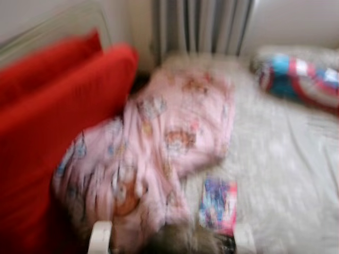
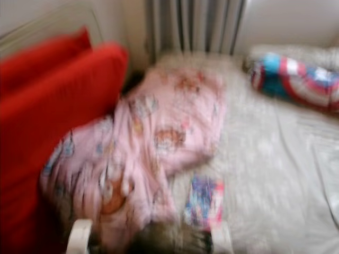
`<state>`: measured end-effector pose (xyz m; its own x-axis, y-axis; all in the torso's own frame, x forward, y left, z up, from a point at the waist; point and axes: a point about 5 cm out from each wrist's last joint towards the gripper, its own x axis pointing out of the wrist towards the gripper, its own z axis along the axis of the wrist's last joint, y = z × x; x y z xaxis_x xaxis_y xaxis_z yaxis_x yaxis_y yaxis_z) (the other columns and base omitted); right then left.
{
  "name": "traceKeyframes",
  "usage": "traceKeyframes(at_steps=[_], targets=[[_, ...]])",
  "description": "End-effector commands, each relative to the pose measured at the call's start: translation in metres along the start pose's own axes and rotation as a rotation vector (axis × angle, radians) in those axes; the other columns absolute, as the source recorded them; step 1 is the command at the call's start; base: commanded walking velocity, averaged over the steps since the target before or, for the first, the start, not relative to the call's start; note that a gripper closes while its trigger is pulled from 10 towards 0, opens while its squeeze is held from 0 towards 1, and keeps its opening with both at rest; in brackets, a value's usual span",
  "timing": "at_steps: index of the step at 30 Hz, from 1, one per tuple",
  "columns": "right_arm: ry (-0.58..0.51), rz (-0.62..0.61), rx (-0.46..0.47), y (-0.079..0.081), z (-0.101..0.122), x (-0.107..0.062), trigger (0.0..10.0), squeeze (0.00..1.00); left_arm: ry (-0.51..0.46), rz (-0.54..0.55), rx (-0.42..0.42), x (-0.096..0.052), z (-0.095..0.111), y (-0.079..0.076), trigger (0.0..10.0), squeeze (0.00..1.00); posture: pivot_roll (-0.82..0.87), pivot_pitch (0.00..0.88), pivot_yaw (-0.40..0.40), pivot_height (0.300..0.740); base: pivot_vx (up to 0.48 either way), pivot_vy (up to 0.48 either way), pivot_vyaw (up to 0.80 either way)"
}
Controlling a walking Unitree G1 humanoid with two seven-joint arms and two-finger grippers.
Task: Clean up the room
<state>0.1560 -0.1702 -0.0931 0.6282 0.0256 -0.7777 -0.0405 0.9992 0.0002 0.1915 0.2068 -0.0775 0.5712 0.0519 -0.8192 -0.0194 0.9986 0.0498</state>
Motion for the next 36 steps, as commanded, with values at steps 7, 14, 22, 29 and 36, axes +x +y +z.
traceKeyframes(at_steps=[7, 14, 22, 29, 36], targets=[[0.003, -0.013, 0.021, -0.005, 0.000, 0.000, 10.0, 0.00, -0.006, -0.022, 0.009, 0.001, 0.000, -0.007, 10.0, 0.00, -0.11, 0.041, 0.029, 0.740, 0.000, 0.000, 0.00], [-0.061, -0.034, 0.046, -0.004, 0.020, 0.005, 10.0, 0.00, -0.058, -0.009, -0.016, 0.001, 0.008, -0.005, 10.0, 0.00, -0.11, 0.042, 0.028, 0.740, 0.000, 0.000, 0.00], [-0.297, -0.054, 0.110, -0.013, 0.067, 0.008, 10.0, 0.00, -0.364, -0.058, -0.043, -0.001, 0.068, -0.011, 10.0, 0.00, -0.09, 0.045, 0.021, 0.740, 0.000, 0.000, 0.00], [-0.501, -0.038, 0.121, -0.013, 0.101, 0.004, 10.0, 0.00, -0.580, -0.051, -0.069, -0.012, 0.089, -0.005, 10.0, 0.00, -0.10, 0.043, 0.006, 0.740, 0.000, 0.000, 0.00], [-0.594, -0.039, 0.119, -0.015, 0.104, -0.003, 10.0, 0.00, -0.703, -0.029, -0.071, -0.023, 0.090, -0.003, 10.0, 0.00, -0.11, 0.035, -0.009, 0.740, 0.000, 0.000, 0.00]])
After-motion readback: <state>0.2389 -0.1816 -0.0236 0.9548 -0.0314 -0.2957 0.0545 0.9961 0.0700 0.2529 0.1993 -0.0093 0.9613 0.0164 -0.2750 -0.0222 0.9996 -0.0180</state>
